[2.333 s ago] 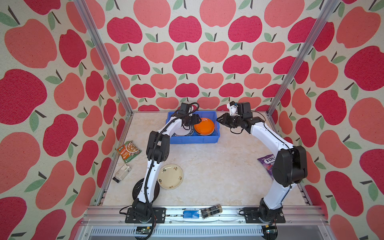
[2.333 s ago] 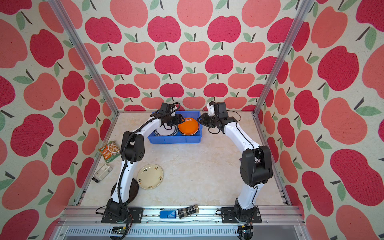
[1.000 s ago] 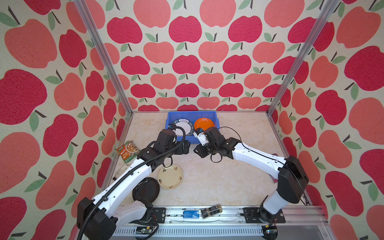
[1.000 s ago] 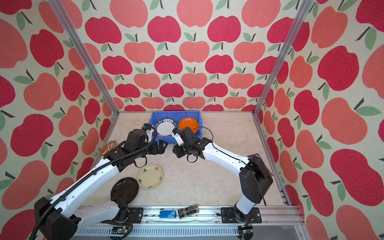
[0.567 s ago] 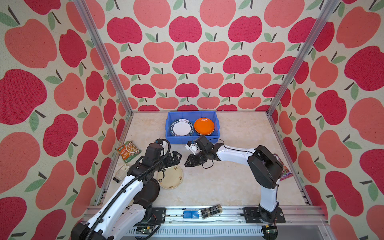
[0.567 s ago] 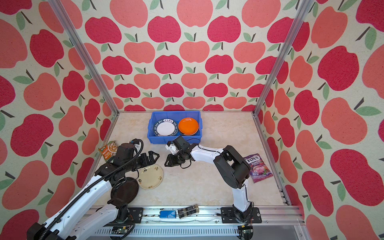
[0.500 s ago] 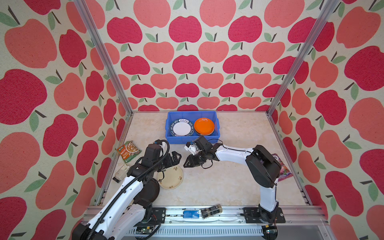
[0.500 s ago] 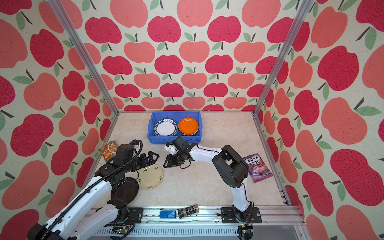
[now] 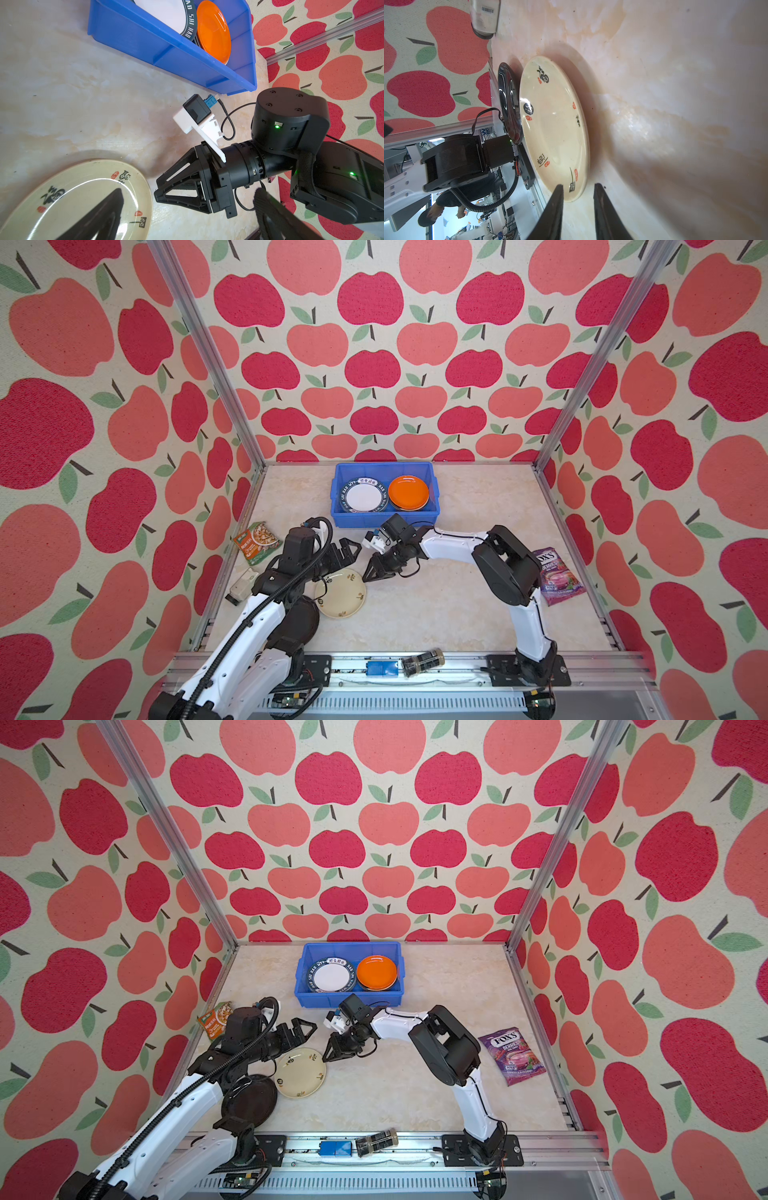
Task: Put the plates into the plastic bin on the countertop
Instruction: 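Raise the left gripper from the bin while the right gripper reaches toward the cream plate, then grasp the rim of the cream plate with black characters with the right gripper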
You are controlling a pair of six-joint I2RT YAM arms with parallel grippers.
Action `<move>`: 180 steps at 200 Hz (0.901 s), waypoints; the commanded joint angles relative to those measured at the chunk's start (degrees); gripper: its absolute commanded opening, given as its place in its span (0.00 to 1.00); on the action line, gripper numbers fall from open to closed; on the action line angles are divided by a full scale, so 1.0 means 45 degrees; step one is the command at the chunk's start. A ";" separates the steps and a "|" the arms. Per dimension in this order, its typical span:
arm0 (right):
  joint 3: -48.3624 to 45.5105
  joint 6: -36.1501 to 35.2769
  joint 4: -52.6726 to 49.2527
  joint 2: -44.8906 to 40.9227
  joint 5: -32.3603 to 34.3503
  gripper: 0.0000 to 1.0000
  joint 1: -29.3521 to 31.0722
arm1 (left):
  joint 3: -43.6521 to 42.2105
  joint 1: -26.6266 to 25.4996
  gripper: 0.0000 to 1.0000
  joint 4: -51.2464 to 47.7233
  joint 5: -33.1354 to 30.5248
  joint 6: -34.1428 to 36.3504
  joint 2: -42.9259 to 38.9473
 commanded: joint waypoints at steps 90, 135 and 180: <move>0.1340 -0.0600 -0.1315 0.1237 -0.0632 0.26 0.0430 | -0.0581 0.0378 0.98 0.0182 0.0138 -0.0396 -0.0469; 0.1784 -0.0749 -0.1704 0.1643 -0.0586 0.20 0.0528 | -0.0699 0.0452 0.98 0.0236 0.0142 -0.0440 -0.0453; 0.1680 -0.0806 -0.1985 0.1423 -0.0048 0.08 0.0480 | -0.0646 0.0491 0.98 0.0421 0.0222 -0.0314 -0.0182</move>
